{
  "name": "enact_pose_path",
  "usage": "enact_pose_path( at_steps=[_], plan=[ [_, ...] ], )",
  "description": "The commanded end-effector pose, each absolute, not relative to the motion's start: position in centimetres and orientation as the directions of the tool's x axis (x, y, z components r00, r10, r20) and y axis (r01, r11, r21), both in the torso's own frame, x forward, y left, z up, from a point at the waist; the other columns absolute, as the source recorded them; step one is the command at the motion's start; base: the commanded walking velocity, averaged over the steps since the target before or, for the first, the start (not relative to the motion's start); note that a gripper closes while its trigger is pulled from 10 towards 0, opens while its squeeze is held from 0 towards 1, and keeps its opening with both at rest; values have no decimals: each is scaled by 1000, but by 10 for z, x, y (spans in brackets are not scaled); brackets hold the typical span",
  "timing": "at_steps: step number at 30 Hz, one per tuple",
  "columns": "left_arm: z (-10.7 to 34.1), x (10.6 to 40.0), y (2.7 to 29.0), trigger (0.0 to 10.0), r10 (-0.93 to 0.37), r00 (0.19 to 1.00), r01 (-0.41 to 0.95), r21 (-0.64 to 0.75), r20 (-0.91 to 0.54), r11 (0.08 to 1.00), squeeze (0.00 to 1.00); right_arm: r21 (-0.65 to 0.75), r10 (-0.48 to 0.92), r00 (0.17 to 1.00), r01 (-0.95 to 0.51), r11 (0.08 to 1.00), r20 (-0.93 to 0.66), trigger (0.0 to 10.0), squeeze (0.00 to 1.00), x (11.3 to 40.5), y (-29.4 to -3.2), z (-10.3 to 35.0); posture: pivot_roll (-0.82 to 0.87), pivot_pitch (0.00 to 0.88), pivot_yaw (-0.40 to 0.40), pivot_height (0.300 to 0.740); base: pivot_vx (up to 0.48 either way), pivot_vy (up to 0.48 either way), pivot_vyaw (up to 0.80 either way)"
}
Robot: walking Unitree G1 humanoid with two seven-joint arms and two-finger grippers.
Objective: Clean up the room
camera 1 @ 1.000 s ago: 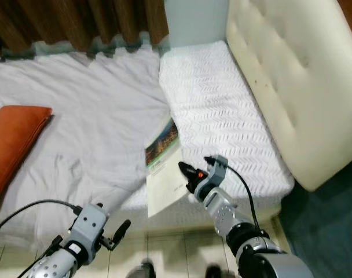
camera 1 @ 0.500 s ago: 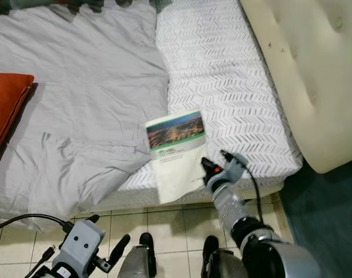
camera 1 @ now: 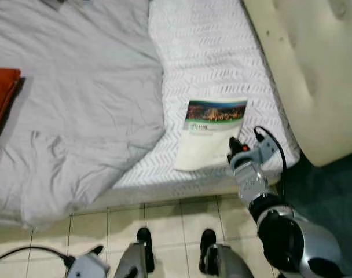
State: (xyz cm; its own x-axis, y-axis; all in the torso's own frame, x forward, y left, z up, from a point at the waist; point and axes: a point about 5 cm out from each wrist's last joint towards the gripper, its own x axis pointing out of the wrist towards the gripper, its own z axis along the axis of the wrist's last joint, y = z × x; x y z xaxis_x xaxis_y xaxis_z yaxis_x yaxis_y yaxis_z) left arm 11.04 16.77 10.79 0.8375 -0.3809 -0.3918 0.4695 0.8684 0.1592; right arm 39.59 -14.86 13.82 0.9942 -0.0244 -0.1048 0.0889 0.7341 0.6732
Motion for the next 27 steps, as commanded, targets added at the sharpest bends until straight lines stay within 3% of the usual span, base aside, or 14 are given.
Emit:
enact_pose_path(
  at_steps=[1, 3, 4, 5, 10, 21, 22, 23, 24, 25, 26, 27],
  plan=[
    [107, 101, 163, 10000, -371, 829, 463, 141, -418, 875, 0, 571, 71, 988, 22, 821, -140, 0, 0, 395, -138, 134, 265, 589, 23, 740, 0, 0, 0],
    [108, 100, 163, 10000, -368, 830, 459, 139, -419, 878, 0, 530, 89, 986, -2, 848, -139, 0, 0, 396, -137, 135, 265, 589, 23, 740, 0, 0, 0],
    [108, 99, 164, 10000, -358, 833, 449, 136, -421, 883, 0, 431, 127, 981, -53, 901, -144, 0, 0, 396, -135, 137, 260, 592, 14, 740, 0, 0, 0],
    [108, 99, 164, 10000, -358, 833, 449, 136, -421, 883, 0, 431, 127, 981, -53, 901, -144, 0, 0, 396, -135, 137, 260, 592, 14, 740, 0, 0, 0],
    [106, 97, 164, 10000, -336, 840, 428, 137, -426, 894, 0, 178, 224, 960, -194, 965, -167, 0, 0, 397, -132, 140, 250, 593, -3, 740, 0, 0, 0],
    [105, 97, 154, 10000, -343, 842, 425, 121, -416, 897, 0, 83, 216, 960, -204, 975, -178, 0, 0, 398, -137, 142, 236, 587, -18, 740, 0, 0, 0],
    [106, 97, 154, 10000, -340, 844, 422, 121, -414, 899, 0, 47, 209, 963, -204, 978, -170, 0, 510, 399, -138, 146, 238, 583, -21, 740, 0, 0, 0],
    [105, 96, 155, 10000, -338, 845, 420, 121, -414, 899, 0, 36, 201, 966, -198, 980, -164, 0, 875, 400, -139, 148, 238, 583, -22, 740, 0, 0, 0],
    [105, 96, 155, 10000, -338, 845, 420, 121, -414, 899, 0, 36, 201, 966, -198, 980, -164, 0, 875, 400, -139, 148, 238, 583, -22, 740, 0, 0, 0],
    [105, 96, 155, 10000, -336, 845, 418, 122, -415, 900, 0, 22, 189, 969, -188, 982, -158, 0, 1000, 401, -140, 150, 238, 583, -22, 740, 0, 0, 0],
    [105, 96, 155, 10000, -333, 846, 415, 124, -416, 901, 0, 24, 180, 973, -178, 984, -146, 10000, 1000, 402, -141, 154, 237, 583, -25, 740, 0, 0, 0],
    [105, 96, 155, 10000, -333, 846, 415, 124, -416, 901, 0, 24, 180, 973, -178, 984, -146, 10000, 1000, 402, -141, 154, 237, 583, -25, 740, 0, 0, 0]
  ],
)
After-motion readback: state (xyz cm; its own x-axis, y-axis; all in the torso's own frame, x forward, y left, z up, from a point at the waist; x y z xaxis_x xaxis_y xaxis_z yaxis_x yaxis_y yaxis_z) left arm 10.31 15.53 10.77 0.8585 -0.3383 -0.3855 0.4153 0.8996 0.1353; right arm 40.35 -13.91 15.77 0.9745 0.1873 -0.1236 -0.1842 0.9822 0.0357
